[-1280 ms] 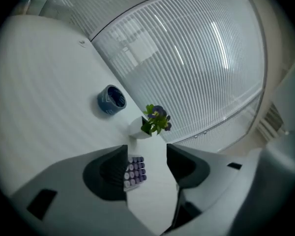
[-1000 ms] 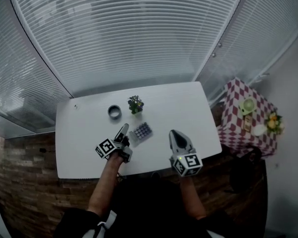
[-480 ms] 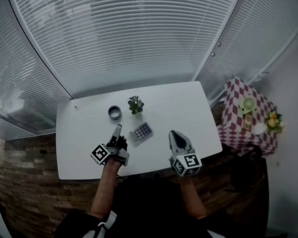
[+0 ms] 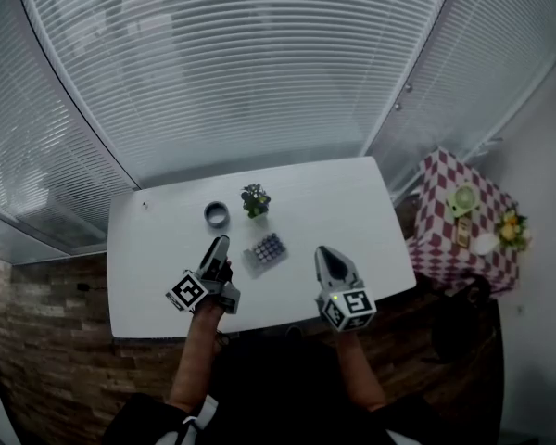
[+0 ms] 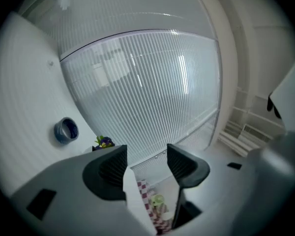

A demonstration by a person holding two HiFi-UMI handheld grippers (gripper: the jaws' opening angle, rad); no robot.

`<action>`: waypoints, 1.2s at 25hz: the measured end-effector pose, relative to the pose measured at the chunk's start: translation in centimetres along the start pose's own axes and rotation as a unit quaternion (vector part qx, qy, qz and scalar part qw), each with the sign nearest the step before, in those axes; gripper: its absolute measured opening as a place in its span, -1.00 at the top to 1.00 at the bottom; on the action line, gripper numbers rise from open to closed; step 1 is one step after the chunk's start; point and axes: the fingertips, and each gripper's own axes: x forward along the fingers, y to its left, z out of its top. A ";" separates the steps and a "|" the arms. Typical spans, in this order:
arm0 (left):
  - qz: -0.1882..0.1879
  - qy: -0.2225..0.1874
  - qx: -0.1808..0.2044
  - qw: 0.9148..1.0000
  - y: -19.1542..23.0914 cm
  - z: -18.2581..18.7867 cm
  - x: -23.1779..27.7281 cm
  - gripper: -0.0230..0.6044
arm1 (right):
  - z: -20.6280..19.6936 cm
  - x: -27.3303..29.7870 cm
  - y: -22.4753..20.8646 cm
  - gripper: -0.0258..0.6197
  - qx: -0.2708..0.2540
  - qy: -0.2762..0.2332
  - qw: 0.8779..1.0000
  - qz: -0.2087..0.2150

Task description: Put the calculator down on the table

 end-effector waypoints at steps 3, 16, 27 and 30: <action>0.059 0.043 0.178 0.981 1.5 -0.3 -0.8 0.18 | -0.2 0.0 -0.1 0.90 0.000 -0.002 1.000 0.003; 0.104 0.038 0.521 0.846 -4.9 1.3 -1.6 0.18 | -0.4 0.0 0.0 0.90 -0.002 0.003 1.000 0.001; 0.089 0.038 0.531 0.842 -6.5 2.1 -2.2 0.40 | -0.1 0.1 -0.1 0.90 -0.012 0.000 1.000 0.002; 0.085 0.041 0.544 0.834 -6.5 1.6 -2.3 0.82 | -0.5 0.1 -0.1 0.90 -0.009 0.004 1.000 0.004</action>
